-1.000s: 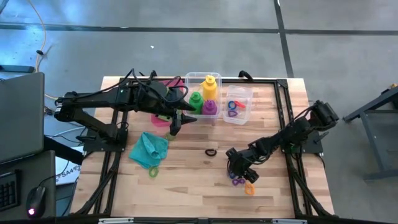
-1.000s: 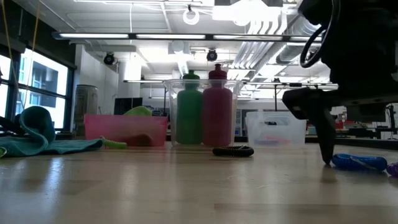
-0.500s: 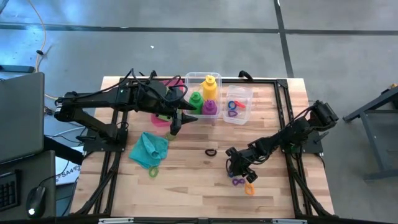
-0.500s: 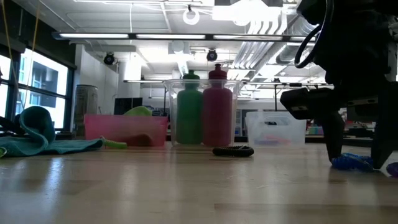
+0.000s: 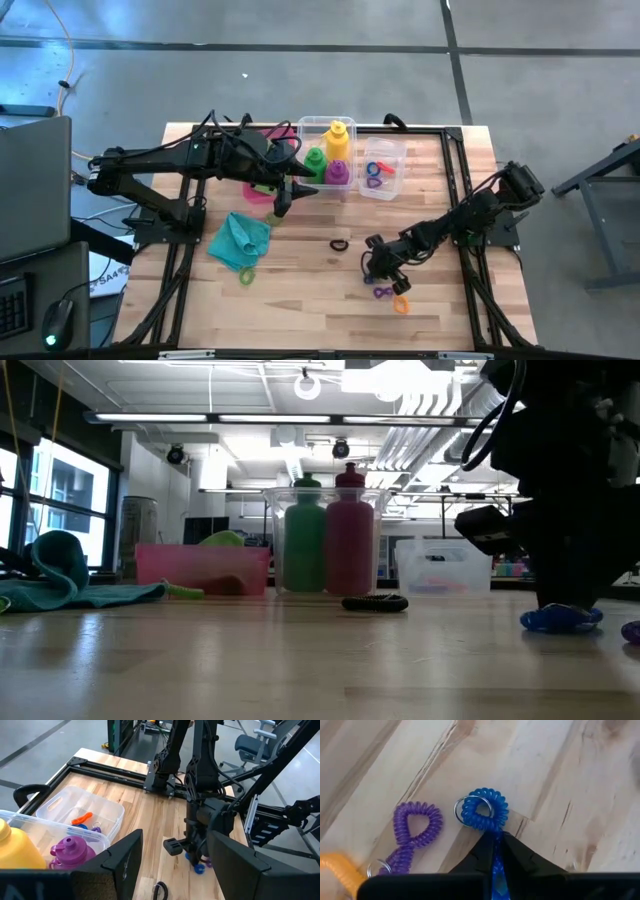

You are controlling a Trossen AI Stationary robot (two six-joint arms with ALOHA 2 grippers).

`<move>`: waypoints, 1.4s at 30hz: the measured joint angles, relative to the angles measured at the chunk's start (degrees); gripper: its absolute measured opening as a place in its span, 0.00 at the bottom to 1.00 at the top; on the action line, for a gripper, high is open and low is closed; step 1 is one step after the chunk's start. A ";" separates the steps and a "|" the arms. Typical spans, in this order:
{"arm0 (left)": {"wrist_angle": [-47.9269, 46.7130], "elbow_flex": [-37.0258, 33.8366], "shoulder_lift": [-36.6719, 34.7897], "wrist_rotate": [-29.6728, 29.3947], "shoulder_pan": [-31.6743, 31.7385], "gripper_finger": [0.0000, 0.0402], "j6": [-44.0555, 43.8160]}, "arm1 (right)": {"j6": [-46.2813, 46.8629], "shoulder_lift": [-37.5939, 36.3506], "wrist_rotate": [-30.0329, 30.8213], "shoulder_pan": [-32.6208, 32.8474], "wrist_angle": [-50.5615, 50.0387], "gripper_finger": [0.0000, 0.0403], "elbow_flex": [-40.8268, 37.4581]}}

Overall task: Pick & Place Sports Items
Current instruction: Put the blue spring keychain into the right transparent bin

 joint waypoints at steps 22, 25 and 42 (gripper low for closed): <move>0.42 0.00 0.00 0.17 0.00 0.54 0.04 | 16.29 -20.28 11.28 -0.25 -15.54 0.01 -0.07; 1.47 0.00 0.00 0.17 0.00 0.54 0.02 | 20.05 -24.39 13.59 -1.29 -18.88 0.01 -0.07; 7.50 0.00 0.00 0.09 0.00 0.54 -2.35 | 27.63 -40.18 17.81 -17.19 -23.84 0.01 -0.04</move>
